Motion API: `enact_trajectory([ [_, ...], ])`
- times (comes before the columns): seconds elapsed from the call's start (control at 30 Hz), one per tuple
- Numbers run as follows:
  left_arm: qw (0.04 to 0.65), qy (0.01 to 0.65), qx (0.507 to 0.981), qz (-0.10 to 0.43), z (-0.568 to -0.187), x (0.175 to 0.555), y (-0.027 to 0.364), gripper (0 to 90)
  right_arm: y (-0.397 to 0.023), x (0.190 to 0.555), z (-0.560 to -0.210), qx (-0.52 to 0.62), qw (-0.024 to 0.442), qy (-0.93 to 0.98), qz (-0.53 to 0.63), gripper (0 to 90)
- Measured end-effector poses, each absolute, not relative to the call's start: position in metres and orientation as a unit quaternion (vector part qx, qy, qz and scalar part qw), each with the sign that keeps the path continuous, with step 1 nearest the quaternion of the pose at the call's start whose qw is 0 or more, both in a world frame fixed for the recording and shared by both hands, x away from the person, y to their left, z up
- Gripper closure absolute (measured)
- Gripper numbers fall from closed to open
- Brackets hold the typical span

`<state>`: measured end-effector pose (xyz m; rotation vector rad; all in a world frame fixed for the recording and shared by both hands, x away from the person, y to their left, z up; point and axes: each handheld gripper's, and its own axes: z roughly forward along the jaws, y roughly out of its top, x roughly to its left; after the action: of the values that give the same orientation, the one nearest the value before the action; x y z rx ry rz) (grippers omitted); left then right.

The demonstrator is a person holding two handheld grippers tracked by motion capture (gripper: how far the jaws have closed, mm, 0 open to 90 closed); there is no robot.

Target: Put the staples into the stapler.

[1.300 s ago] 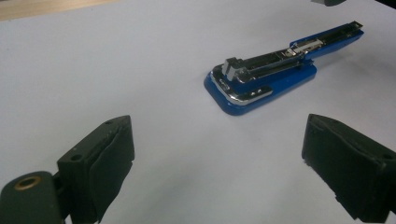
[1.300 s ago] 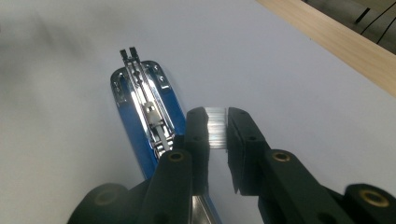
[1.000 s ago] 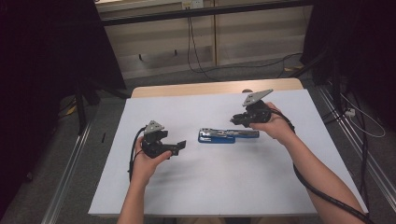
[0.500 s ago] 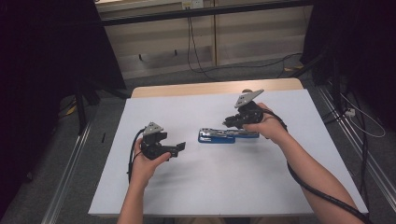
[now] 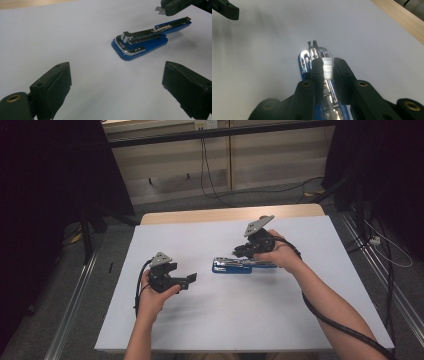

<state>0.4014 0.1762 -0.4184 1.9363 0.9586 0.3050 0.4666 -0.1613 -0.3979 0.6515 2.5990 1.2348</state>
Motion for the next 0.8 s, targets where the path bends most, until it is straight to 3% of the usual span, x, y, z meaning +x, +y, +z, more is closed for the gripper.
enact_trajectory([
  [0.8, 0.459, 0.39, 0.789, 0.122, -0.418, 0.401, 0.181, 8.9, -0.141, 0.483, -0.404, 0.184, 0.078, 0.889, 0.412, 79.3],
])
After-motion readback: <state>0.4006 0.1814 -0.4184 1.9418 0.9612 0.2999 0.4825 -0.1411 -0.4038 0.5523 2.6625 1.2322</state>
